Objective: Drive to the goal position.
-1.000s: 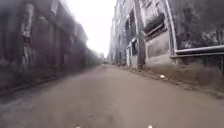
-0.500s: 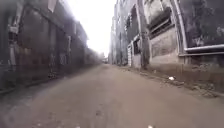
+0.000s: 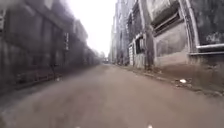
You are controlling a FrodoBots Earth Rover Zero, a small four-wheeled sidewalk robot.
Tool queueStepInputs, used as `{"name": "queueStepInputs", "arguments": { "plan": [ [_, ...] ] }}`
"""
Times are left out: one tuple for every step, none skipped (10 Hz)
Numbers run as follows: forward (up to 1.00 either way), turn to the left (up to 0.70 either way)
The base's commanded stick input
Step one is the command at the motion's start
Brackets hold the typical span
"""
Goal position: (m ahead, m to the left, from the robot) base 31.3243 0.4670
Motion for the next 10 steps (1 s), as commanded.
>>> {"name": "queueStepInputs", "arguments": {
  "plan": [
    [1.00,0.00],
    [1.00,0.00],
    [1.00,0.00],
    [1.00,0.00],
    [1.00,0.00],
    [1.00,0.00],
    [1.00,0.00],
    [1.00,0.00],
    [1.00,0.00],
    [1.00,0.00]
  ]
}}
